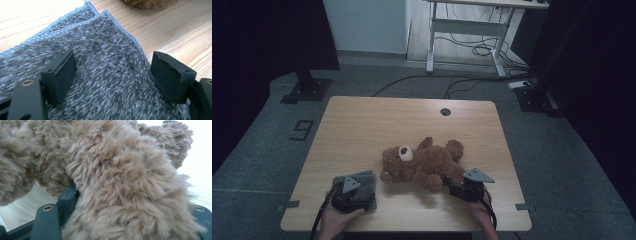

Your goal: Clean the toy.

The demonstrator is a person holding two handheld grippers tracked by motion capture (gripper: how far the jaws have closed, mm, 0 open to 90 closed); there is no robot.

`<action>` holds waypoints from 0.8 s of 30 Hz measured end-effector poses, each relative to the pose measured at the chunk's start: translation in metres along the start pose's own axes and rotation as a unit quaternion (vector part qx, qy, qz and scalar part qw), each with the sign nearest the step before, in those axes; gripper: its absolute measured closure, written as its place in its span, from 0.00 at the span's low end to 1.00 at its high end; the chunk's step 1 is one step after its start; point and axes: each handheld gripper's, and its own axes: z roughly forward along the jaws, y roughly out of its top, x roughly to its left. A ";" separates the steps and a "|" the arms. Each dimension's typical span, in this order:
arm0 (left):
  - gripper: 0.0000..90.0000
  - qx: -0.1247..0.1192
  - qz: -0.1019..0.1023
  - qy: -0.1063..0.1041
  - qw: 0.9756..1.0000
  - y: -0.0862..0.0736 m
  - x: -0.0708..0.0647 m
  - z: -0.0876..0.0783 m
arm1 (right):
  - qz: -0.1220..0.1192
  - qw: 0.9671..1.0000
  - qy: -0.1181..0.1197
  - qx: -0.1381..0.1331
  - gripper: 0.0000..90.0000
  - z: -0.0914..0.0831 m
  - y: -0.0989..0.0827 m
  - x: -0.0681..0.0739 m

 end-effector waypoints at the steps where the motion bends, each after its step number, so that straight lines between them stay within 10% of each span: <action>1: 0.25 0.000 0.000 0.000 1.000 0.000 0.000 0.000 | 0.000 1.000 0.000 0.000 0.36 0.000 0.000 0.000; 8: 0.56 -0.018 -0.021 0.008 1.000 -0.004 0.012 -0.006 | 0.003 1.000 -0.002 0.003 0.36 0.002 -0.001 -0.001; 24: 0.80 -0.033 -0.045 -0.004 0.998 -0.006 0.019 -0.009 | 0.005 1.000 -0.002 0.004 0.36 0.002 -0.002 -0.001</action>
